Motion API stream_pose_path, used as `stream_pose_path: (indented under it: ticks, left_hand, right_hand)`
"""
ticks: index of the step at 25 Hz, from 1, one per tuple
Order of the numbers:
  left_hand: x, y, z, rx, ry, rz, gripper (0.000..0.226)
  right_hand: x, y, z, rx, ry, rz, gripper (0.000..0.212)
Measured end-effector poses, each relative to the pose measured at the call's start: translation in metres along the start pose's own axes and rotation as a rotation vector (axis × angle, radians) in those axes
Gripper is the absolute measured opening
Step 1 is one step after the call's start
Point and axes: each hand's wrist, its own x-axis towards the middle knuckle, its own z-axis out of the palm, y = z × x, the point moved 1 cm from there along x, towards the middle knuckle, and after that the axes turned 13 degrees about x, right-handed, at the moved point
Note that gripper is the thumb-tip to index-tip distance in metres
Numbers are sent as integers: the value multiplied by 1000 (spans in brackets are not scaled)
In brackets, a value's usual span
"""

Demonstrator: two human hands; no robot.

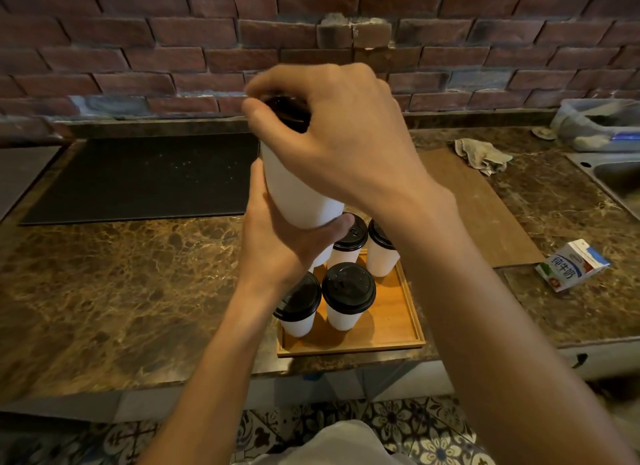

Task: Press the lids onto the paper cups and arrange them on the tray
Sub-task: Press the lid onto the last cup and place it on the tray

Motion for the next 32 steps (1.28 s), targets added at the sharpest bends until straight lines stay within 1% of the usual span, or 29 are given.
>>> stream_pose_path:
  ticks: [2,3,4,5,6,7,9,10,11,13,15,18,24,29,32]
  left_hand:
    - [1,0,3,-35,15,-10,94]
    - [1,2,3,-44,25,-18,97]
    - [1,4,3,-38,43,-22,99]
    - [2,6,3,-33,58,-22,100]
    - [2,8,3,-43,66,-20,101]
    - [2,10,3,-68,66,-17,101]
    - [0,13,5,-127,46,-15,98]
    - [-2,14,7,-145,42,-25,93]
    - [-4,15,10,-155,45,-36,88]
    - [-9,15,15,-166,58,-45,80]
    - [-13,15,19,-184,65,-50,80]
    - [-12,9,22,-104,65,-13,77]
    - [-8,10,17,-43,25,63,82]
    - [0,14,13,-59,-62,43,86]
    - [5,12,12,-38,-165,19,74]
  right_hand:
    - [-7,8,-6,155,172,12,52]
    - [-15,13,-11,254,271,52,57]
    - [-26,21,-16,349,345,116,61]
    - [-38,28,-20,433,376,208,66]
    - [-51,34,-21,505,358,315,75]
    - [-63,38,-17,554,295,412,85]
    - [-80,40,-2,568,128,511,99]
    - [-85,38,8,556,74,514,100]
    - [-87,36,16,542,58,508,98]
    - [-86,35,28,538,99,510,95]
    - [-85,37,33,534,179,510,95]
    - [-82,40,35,529,272,512,94]
    - [-77,39,30,487,322,483,84]
    - [-73,36,18,462,303,444,83]
    - [-69,35,11,484,282,421,81]
